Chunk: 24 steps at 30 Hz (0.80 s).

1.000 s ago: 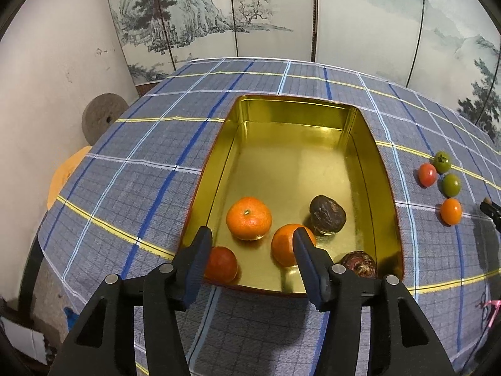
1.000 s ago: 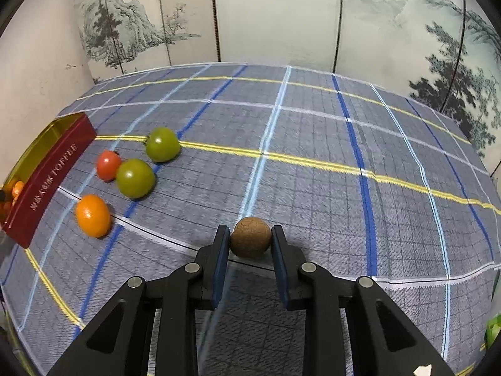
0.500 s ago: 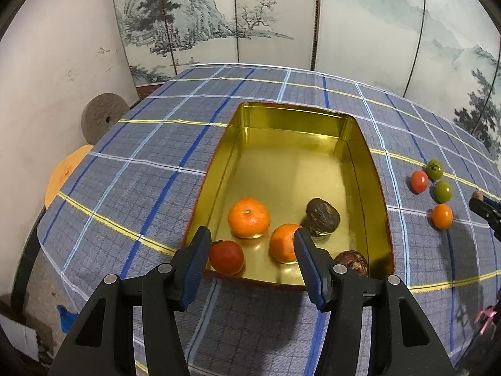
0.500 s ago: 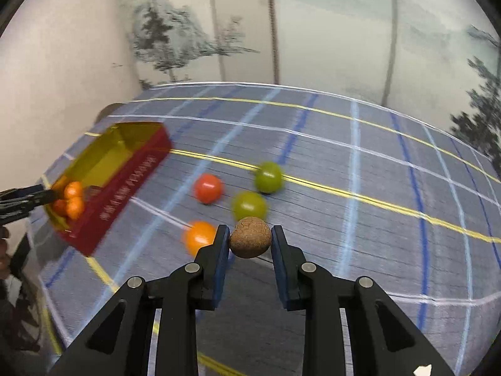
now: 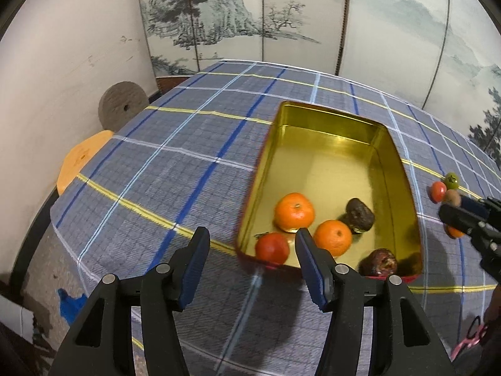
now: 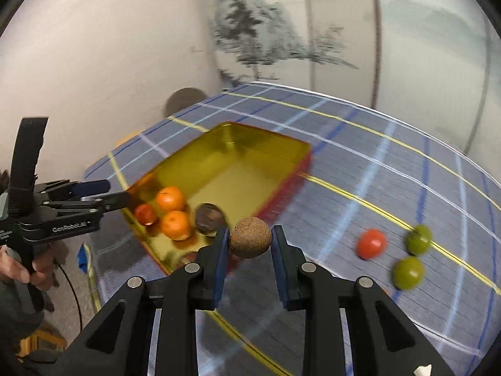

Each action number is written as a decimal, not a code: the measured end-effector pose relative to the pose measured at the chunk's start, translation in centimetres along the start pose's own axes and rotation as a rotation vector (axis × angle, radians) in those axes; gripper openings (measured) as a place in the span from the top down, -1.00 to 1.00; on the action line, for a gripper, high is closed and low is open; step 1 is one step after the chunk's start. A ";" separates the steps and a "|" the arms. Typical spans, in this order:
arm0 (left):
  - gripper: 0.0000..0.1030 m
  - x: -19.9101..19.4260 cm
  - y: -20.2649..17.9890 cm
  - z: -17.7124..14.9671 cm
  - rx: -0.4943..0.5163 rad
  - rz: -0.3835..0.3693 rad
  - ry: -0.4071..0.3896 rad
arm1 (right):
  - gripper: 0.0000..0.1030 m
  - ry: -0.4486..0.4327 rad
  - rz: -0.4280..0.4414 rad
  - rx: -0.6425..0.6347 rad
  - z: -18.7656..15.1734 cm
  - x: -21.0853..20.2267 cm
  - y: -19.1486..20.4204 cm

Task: Organize fruits
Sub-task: 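Carry the kiwi with the right gripper into the tray and open it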

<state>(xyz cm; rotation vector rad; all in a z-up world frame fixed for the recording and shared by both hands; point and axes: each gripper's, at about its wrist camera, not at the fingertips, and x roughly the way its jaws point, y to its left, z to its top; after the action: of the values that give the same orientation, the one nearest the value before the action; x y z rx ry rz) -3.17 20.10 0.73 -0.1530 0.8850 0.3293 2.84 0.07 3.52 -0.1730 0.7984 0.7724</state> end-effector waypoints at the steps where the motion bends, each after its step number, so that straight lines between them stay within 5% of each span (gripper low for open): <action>1: -0.16 0.0 0.2 -0.1 -0.005 0.005 0.001 | 0.52 0.009 0.013 -0.013 0.2 0.7 0.7; 9: -0.19 0.0 2.5 -0.4 -0.044 0.032 0.011 | 0.52 0.066 0.049 -0.087 1.1 4.1 4.4; 24: -0.20 0.1 5.0 -1.3 -0.088 0.053 0.029 | 0.51 0.138 0.035 -0.110 0.6 7.3 5.4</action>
<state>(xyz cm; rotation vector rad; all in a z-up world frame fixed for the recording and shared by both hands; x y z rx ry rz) -5.83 24.48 -0.12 -0.2163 0.9047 0.4166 2.81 8.28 -0.46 -0.3141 0.8913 0.8449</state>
